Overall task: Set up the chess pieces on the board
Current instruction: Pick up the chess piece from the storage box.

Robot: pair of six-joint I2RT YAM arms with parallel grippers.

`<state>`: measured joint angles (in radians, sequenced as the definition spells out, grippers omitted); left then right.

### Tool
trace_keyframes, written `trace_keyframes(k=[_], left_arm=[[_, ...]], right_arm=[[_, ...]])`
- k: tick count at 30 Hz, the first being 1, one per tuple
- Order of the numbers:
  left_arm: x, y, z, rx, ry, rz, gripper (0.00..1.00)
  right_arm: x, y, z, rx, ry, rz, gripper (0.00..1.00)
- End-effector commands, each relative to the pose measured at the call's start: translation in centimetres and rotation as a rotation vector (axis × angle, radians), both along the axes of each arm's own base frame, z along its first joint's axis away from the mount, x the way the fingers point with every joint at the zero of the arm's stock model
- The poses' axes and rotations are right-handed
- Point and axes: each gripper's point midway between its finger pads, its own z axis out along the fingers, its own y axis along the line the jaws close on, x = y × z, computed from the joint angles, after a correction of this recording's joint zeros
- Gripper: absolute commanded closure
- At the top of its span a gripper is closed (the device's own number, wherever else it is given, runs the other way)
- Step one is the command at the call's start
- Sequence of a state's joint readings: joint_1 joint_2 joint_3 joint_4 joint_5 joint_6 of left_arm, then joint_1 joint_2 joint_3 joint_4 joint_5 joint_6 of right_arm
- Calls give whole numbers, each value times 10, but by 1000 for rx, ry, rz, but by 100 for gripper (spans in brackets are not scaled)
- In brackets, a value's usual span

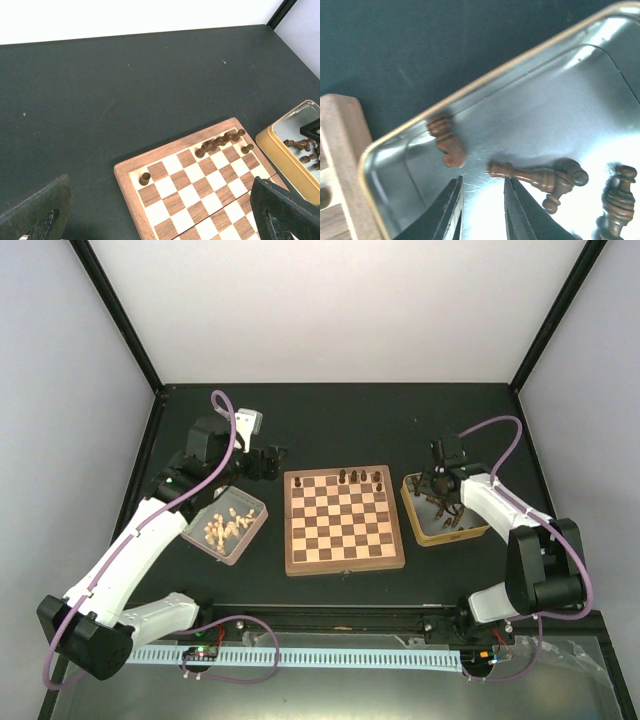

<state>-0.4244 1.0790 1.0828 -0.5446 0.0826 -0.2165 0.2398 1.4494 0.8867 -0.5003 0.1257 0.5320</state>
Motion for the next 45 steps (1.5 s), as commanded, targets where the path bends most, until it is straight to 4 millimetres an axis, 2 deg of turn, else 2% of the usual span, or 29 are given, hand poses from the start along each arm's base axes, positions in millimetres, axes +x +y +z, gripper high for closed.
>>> trace_keyframes(k=[1, 6, 9, 13, 24, 31, 34, 38, 45], left_arm=[[0, 3, 13, -9, -48, 2, 1], [0, 3, 13, -8, -50, 4, 1], [0, 3, 13, -9, -48, 2, 1], [1, 2, 11, -8, -44, 0, 1], [0, 3, 12, -7, -48, 2, 1], [0, 3, 11, -7, -45, 2, 1], [0, 3, 12, -7, -47, 2, 1], [0, 3, 11, -5, -46, 2, 1], [0, 3, 12, -8, -49, 3, 1]], right_arm=[[-1, -9, -3, 37, 1, -43, 75], [-19, -28, -13, -56, 58, -85, 72], [-29, -31, -20, -68, 82, -84, 68], [-39, -35, -29, -87, 111, -91, 67], [-43, -35, -45, -80, 152, -105, 75], [-43, -35, -48, -84, 162, -103, 76], [-42, -34, -50, -80, 165, -100, 82], [-40, -33, -45, -73, 143, -101, 90], [-29, -19, -14, -6, 54, -62, 91]])
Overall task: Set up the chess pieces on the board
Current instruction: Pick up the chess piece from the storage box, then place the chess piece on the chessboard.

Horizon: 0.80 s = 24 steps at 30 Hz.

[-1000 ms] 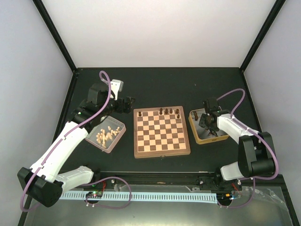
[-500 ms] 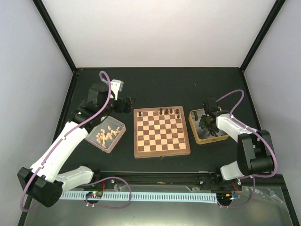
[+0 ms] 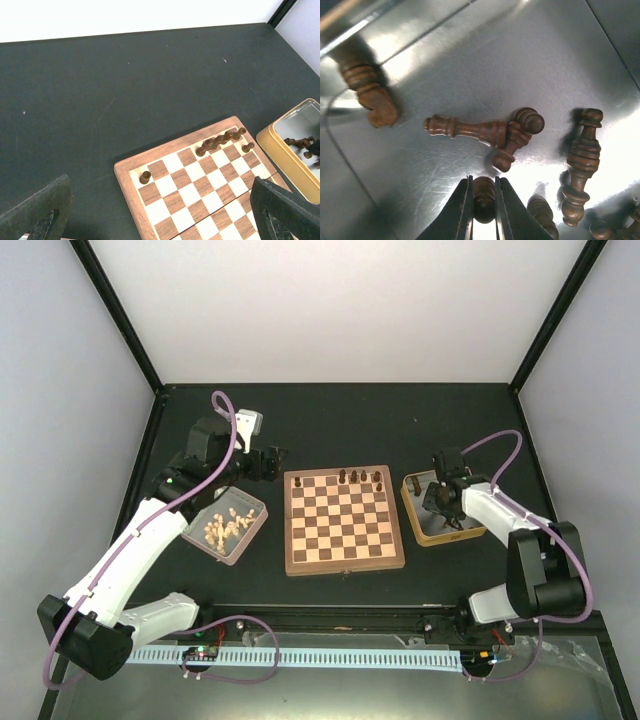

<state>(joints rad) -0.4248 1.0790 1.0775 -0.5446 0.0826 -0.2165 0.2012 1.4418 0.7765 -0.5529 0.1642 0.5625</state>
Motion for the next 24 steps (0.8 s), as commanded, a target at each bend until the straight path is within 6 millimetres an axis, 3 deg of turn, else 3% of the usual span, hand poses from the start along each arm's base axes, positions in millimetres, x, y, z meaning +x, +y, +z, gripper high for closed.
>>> trace_keyframes(k=[1, 8, 13, 24], left_arm=[[0, 3, 15, -10, -53, 4, 1], [0, 4, 15, -11, -57, 6, 1], [0, 4, 16, -13, -57, 4, 1], [-1, 4, 15, -10, -56, 4, 1]], right_arm=[[15, 13, 30, 61, -103, 28, 91], [25, 47, 61, 151, -164, 114, 91], [32, 81, 79, 214, -193, 194, 91], [36, 167, 87, 265, -162, 390, 90]])
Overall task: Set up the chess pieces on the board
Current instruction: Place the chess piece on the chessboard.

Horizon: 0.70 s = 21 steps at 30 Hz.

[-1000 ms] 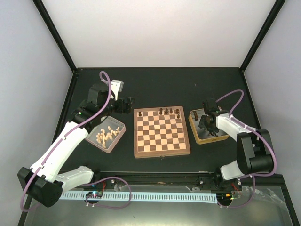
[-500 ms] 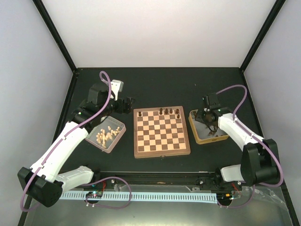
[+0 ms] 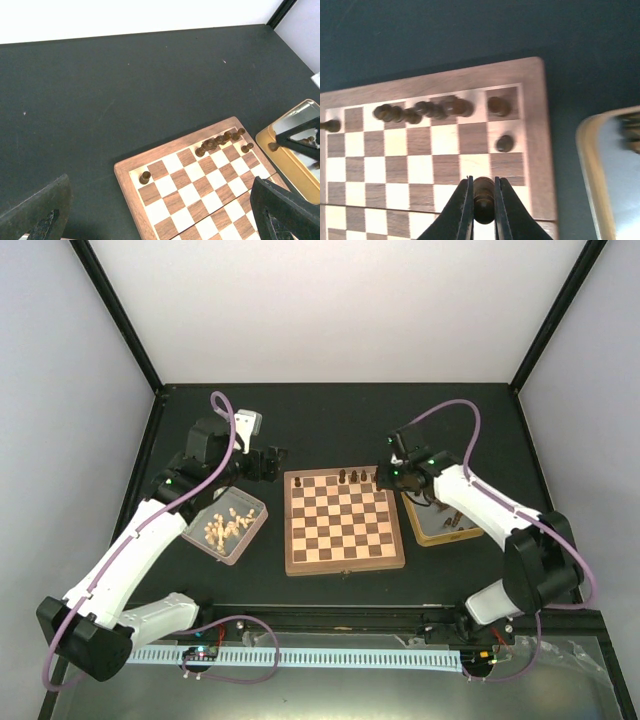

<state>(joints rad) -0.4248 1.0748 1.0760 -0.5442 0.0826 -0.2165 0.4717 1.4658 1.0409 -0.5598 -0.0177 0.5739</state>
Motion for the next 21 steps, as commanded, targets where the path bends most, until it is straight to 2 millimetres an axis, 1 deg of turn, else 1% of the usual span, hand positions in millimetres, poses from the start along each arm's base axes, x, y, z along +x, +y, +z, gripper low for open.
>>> trace_keyframes(k=[1, 8, 12, 15, 18, 21], left_arm=[[0, 3, 14, -10, -53, 4, 1], [0, 4, 15, -9, -55, 3, 1], [0, 4, 15, -9, -55, 5, 1], [0, 4, 14, -8, -53, 6, 1], [0, 4, 15, -7, -54, 4, 1], [0, 4, 15, -6, -55, 5, 1]], right_arm=[[1, 30, 3, 15, 8, 62, 90], [6, 49, -6, -124, 9, 111, 90], [9, 55, -15, -204, 12, 129, 90], [12, 60, -20, -226, 14, 139, 90], [16, 61, -27, -253, 19, 135, 90], [21, 56, -34, -297, 26, 112, 90]])
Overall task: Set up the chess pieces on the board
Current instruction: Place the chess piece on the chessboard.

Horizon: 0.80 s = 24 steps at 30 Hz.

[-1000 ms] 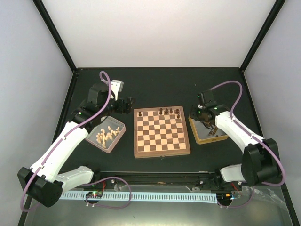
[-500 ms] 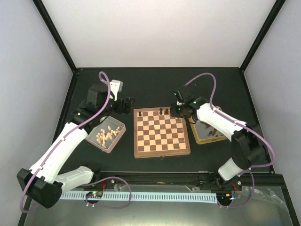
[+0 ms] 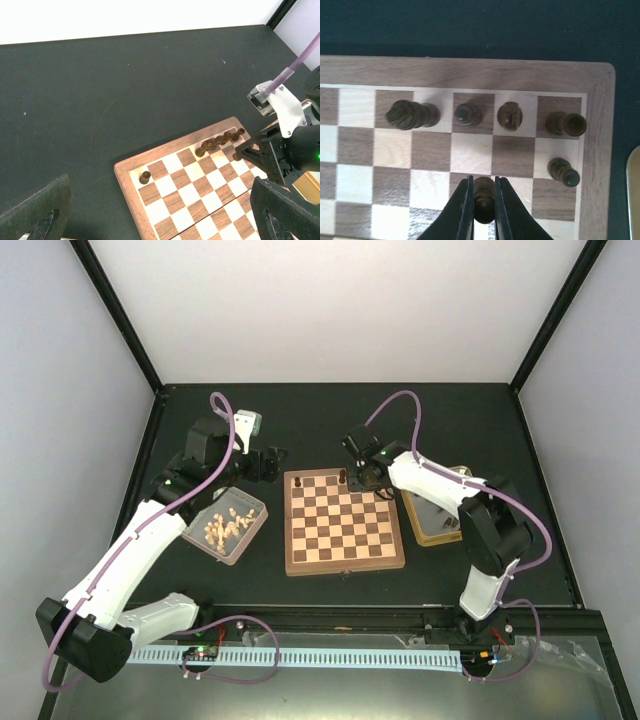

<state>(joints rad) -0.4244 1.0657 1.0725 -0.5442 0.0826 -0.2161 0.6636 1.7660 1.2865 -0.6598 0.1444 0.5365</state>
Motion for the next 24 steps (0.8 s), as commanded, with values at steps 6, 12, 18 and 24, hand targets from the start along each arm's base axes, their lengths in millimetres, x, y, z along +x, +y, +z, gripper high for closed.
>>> trace_keyframes(k=[6, 12, 18, 24], left_arm=[[2, 4, 13, -2, -50, 7, 1], [2, 5, 13, 2, -50, 10, 1], [2, 5, 13, 2, -51, 11, 1], [2, 5, 12, 4, -49, 11, 1]], right_arm=[[17, -10, -12, -112, -32, -46, 90], [24, -11, -20, -126, -30, -58, 90], [27, -13, -24, -125, -27, -63, 89], [25, -14, -26, -126, -18, -60, 87]])
